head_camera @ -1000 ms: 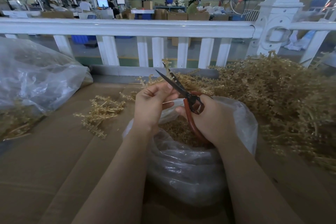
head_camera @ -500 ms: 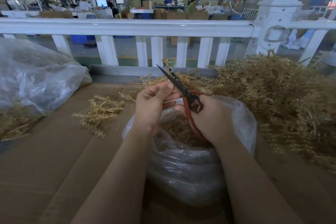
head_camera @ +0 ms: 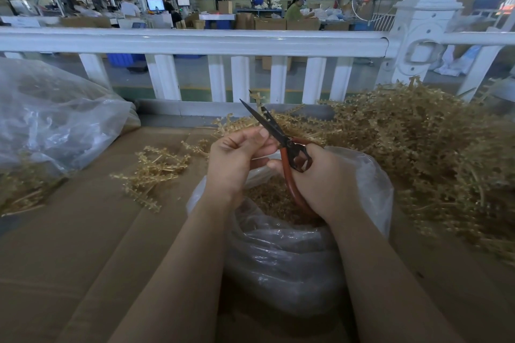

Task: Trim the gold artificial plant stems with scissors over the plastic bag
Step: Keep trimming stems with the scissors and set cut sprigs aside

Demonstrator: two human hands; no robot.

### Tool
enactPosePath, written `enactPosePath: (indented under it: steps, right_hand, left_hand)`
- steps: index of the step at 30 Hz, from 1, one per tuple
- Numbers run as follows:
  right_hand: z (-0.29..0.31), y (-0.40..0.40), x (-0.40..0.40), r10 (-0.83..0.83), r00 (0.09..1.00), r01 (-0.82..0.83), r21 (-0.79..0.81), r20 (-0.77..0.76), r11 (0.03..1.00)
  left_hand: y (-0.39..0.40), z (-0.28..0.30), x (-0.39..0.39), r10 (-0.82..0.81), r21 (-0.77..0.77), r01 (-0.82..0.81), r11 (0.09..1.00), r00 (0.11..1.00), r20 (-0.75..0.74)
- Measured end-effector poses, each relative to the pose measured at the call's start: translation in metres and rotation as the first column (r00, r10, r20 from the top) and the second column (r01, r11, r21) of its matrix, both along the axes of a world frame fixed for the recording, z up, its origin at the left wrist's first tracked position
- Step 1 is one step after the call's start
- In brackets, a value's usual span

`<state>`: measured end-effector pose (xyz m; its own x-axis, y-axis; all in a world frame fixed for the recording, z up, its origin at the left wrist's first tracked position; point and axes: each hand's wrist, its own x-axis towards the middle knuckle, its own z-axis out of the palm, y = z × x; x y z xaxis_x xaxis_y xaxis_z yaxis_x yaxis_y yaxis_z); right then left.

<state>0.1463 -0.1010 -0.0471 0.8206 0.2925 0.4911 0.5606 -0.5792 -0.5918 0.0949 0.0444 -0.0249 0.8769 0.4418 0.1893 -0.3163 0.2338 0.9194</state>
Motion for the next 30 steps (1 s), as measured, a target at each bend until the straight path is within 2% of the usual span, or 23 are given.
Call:
enactPosePath:
  steps: [17, 26, 30]
  right_hand:
    - [0.0018, 0.0003, -0.0013, 0.055, 0.998, -0.056, -0.028, -0.033, 0.998]
    - [-0.0014, 0.0012, 0.0013, 0.057, 0.998, -0.057, -0.018, -0.028, 0.998]
    - [-0.0037, -0.0001, 0.0029, 0.048, 0.998, -0.05, -0.037, -0.045, 0.998]
  left_hand:
    - [0.0014, -0.0009, -0.0005, -0.014, -0.061, 0.014, 0.998, 1.0, 0.007]
    - [0.001, -0.0016, -0.0017, -0.005, -0.032, 0.005, 0.999, 1.0, 0.02]
    - [0.0039, 0.0006, -0.0028, 0.059, -0.118, -0.054, 0.992, 0.998, 0.035]
